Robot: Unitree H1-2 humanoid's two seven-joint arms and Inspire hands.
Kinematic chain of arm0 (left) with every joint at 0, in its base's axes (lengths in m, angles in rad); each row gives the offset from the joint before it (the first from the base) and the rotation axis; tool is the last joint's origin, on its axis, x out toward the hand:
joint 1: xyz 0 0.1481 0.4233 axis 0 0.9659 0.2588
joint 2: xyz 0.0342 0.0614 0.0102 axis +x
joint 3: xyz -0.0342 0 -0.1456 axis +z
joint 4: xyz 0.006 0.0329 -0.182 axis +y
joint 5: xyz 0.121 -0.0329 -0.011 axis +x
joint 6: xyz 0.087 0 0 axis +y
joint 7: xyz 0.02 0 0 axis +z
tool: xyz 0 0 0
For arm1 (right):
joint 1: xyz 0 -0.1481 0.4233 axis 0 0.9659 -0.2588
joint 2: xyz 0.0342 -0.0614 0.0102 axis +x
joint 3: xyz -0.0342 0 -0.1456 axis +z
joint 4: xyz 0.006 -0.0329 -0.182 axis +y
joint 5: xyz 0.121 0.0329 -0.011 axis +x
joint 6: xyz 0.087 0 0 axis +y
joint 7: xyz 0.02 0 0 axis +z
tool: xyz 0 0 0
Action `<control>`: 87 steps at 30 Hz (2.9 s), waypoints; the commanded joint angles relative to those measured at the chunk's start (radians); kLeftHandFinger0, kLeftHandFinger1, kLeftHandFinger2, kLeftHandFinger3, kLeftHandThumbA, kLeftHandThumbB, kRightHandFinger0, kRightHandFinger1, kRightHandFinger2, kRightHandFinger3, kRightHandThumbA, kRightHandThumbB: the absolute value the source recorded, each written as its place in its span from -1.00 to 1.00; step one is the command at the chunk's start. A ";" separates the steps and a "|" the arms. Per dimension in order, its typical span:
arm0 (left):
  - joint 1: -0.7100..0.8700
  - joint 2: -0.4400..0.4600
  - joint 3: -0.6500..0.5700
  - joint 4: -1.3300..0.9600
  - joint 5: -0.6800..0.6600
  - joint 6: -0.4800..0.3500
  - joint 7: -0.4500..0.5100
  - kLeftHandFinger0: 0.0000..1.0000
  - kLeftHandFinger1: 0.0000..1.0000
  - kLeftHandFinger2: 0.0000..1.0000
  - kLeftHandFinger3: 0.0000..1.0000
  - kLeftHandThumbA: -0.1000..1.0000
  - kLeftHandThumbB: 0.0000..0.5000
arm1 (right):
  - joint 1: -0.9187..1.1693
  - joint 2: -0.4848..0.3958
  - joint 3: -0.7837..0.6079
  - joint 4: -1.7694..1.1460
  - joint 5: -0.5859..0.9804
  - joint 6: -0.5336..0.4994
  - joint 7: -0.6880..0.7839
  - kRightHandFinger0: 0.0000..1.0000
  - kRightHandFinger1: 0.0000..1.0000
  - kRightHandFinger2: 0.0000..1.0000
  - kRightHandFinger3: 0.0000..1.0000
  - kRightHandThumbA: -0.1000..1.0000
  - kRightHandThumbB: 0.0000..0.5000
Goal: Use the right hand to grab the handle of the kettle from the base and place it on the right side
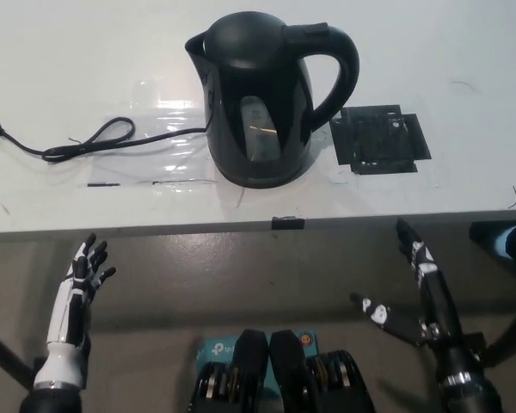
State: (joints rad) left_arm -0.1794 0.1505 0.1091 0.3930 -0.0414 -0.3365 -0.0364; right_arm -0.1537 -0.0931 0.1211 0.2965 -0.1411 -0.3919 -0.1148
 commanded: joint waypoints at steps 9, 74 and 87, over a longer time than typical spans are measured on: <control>-0.061 0.019 0.000 -0.034 -0.013 -0.055 -0.011 0.91 1.00 1.00 1.00 1.00 1.00 | 0.043 -0.036 0.038 -0.369 -0.042 -0.078 -0.155 1.00 1.00 1.00 1.00 0.95 0.21; 0.161 0.014 -0.051 -0.093 -0.024 -0.112 -0.061 0.89 1.00 1.00 1.00 1.00 1.00 | -0.894 -0.029 -0.085 0.459 -0.050 0.290 -0.019 1.00 1.00 1.00 1.00 0.79 0.09; 0.139 0.016 -0.047 -0.084 -0.023 -0.099 -0.059 0.86 1.00 1.00 1.00 1.00 1.00 | -0.965 -0.013 -0.082 0.565 -0.041 0.287 -0.020 1.00 1.00 1.00 1.00 0.76 0.13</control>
State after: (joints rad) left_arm -0.0233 0.1503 0.0576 0.3229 -0.0616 -0.4146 -0.0892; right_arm -1.0314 -0.1081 0.0348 0.8520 -0.1793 -0.0608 -0.1117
